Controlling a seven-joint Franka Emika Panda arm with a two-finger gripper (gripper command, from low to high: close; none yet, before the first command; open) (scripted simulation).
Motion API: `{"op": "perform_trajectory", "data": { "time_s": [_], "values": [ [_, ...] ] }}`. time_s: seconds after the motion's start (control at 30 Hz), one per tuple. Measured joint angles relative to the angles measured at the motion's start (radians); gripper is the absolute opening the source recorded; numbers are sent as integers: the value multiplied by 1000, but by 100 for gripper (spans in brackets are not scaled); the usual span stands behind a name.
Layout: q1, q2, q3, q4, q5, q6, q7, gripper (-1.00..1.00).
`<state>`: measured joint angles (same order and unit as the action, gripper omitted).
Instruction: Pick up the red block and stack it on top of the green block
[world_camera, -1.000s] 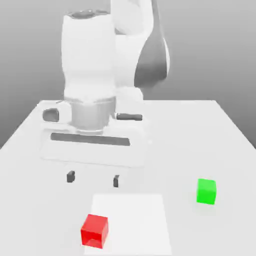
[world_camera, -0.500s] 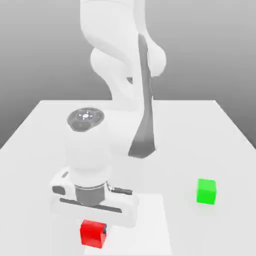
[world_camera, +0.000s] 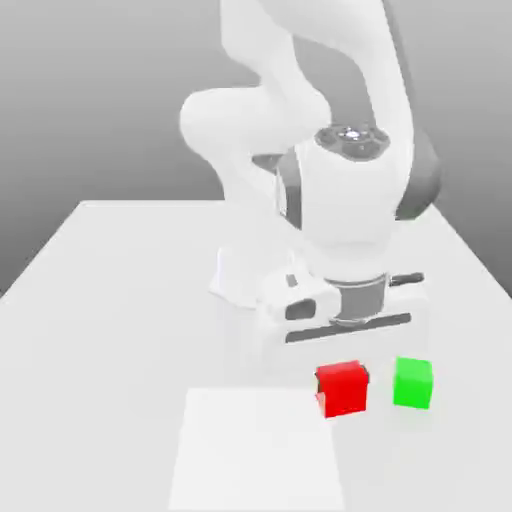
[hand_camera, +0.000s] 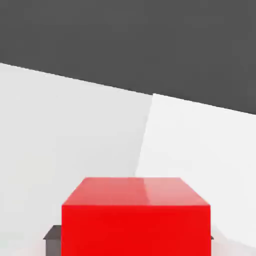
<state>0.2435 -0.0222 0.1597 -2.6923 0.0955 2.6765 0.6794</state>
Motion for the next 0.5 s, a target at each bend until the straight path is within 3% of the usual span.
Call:
{"op": "perform_trajectory", "data": {
  "time_s": [0.17,0.4,0.43,0.5],
  "values": [
    [138,-95,85,-87,-14,-10,-48,-100],
    [144,96,85,-94,-170,181,52,-100],
    [149,119,77,-94,-189,202,66,100],
    [149,119,77,-94,-189,202,66,100]
  ]
}}
